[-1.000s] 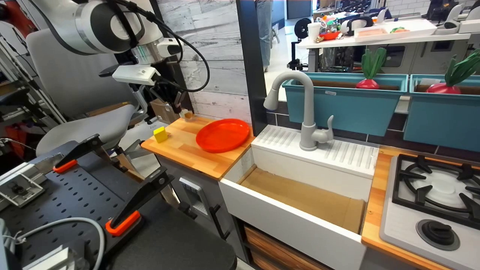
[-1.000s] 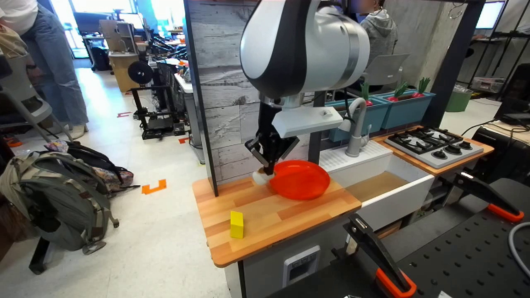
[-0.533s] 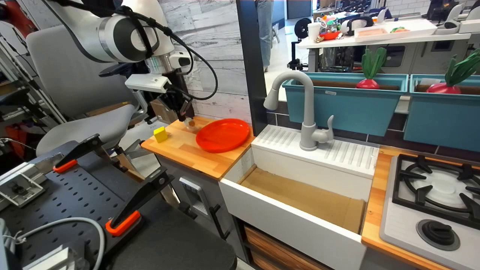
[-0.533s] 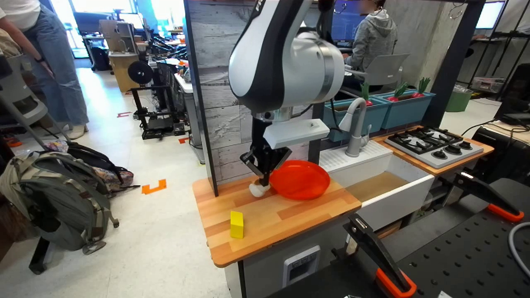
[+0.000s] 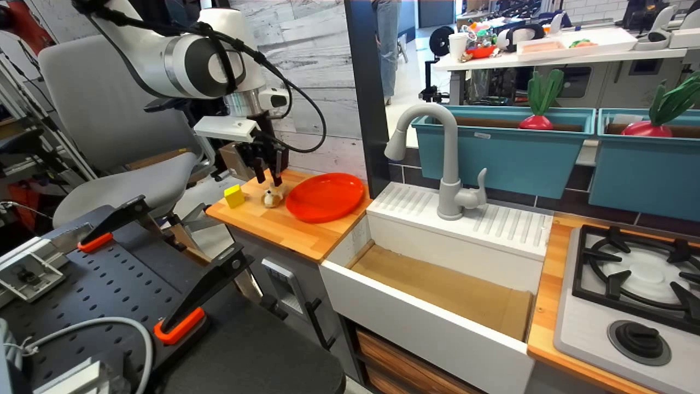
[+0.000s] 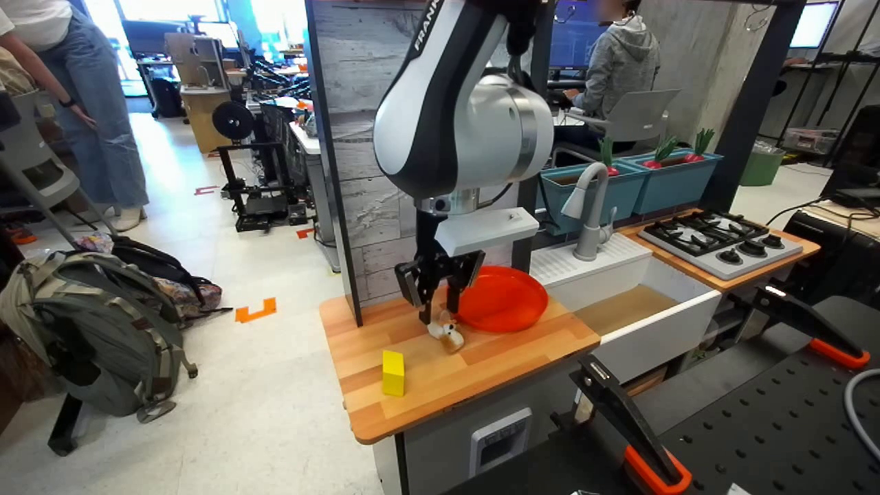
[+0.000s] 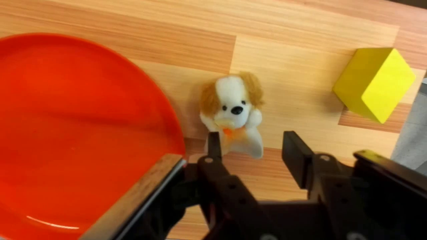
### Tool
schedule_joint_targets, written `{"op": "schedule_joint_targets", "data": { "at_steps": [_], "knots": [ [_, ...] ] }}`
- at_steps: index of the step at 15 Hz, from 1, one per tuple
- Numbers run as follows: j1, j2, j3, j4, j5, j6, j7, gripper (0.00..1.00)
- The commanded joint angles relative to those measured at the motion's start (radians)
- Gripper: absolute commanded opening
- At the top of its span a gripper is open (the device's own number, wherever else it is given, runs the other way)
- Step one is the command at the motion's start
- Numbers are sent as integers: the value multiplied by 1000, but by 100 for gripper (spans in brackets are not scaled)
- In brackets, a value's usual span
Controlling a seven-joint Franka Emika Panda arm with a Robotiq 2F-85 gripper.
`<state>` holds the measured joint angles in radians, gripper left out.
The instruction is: Remove the doll from the plate and put it on the table
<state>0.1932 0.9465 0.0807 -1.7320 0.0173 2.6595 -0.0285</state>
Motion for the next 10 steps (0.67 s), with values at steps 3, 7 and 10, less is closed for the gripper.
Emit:
{"op": "schedule_joint_targets", "data": {
  "at_steps": [3,7,10],
  "knots": [
    [-2,-64,3,-65,-30,-8,-9,98],
    [46,-183,-67,-191,-79,-99,55,100],
    [16,-136,-35,-146,-69,-76,37,100]
  ]
}}
